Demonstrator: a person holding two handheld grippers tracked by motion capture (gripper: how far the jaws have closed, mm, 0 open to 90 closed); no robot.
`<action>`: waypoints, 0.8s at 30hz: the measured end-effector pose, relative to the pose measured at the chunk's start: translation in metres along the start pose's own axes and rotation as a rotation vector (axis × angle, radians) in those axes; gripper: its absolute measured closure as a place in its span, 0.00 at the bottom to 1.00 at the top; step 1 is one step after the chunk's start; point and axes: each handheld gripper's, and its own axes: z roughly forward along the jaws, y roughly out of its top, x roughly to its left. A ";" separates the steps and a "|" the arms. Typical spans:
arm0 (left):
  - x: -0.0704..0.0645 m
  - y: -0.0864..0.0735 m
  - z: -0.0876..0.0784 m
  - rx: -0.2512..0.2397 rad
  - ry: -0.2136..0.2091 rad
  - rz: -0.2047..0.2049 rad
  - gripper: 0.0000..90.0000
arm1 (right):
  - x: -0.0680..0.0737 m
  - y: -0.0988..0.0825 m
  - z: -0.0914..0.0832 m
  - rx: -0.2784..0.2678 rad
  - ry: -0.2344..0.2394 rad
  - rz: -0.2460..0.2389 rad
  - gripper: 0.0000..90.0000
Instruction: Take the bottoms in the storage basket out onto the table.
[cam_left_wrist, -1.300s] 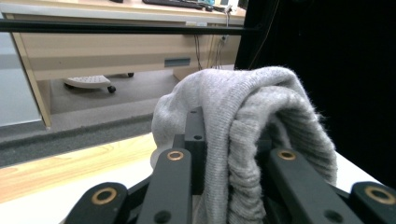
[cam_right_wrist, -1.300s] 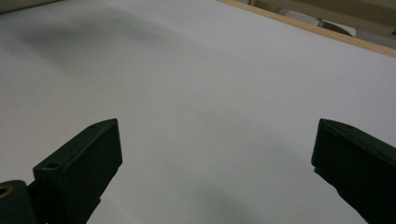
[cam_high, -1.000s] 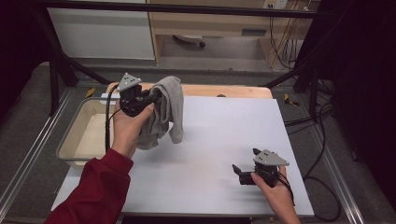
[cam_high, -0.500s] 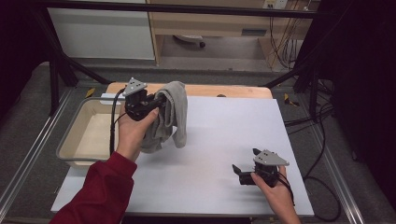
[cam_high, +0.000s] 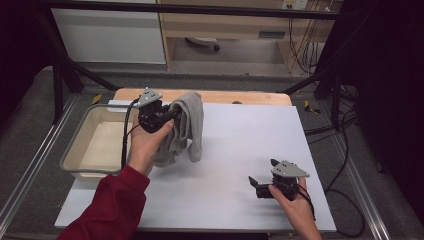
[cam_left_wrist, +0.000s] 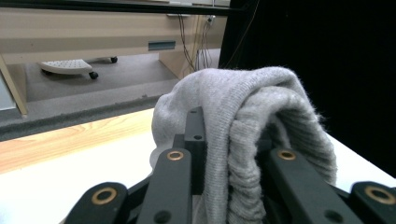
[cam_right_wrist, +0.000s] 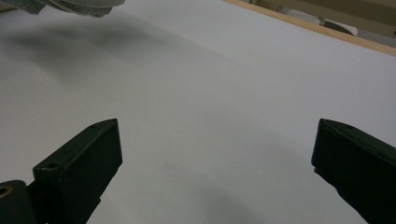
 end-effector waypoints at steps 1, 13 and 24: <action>0.000 -0.001 0.000 0.002 -0.001 0.001 0.85 | 0.000 0.000 0.000 0.000 0.000 0.000 0.02; -0.004 -0.011 0.007 0.023 -0.015 -0.006 0.85 | 0.000 0.000 0.000 0.002 0.002 0.000 0.02; -0.007 -0.018 0.011 0.040 -0.024 -0.007 0.85 | 0.000 0.000 0.000 0.002 0.002 -0.002 0.02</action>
